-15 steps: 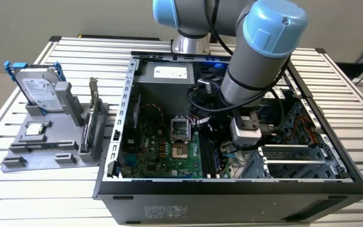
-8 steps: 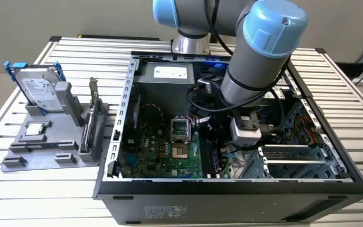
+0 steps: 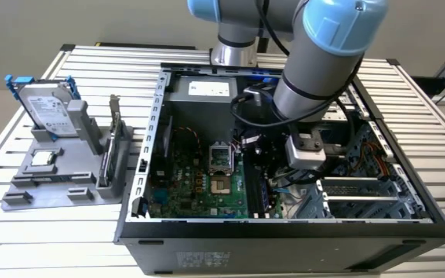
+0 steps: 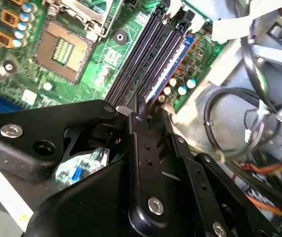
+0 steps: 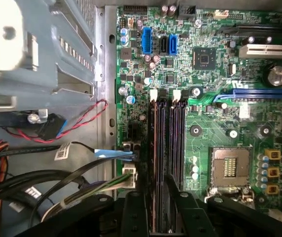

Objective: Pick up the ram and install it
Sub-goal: 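Insert the ram into the slot, then press down the ram until it locks into place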

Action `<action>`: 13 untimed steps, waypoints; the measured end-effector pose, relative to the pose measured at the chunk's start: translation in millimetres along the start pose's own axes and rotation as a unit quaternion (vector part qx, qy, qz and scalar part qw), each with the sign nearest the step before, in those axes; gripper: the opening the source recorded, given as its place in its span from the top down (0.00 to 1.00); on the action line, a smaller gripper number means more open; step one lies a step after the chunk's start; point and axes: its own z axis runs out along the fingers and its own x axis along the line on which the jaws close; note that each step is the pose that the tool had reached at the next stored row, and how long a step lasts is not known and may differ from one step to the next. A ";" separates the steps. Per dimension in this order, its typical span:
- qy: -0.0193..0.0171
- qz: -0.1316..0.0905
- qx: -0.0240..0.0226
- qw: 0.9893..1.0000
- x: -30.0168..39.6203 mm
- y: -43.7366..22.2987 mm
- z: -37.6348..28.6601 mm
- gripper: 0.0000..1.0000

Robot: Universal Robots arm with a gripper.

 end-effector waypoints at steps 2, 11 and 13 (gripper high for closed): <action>0.000 0.000 0.000 1.000 -0.4 0.0 -7.0 0.00; 0.000 0.000 0.001 1.000 -0.9 -0.1 -12.2 1.00; 0.000 0.000 0.001 1.000 -0.9 -0.1 -12.2 1.00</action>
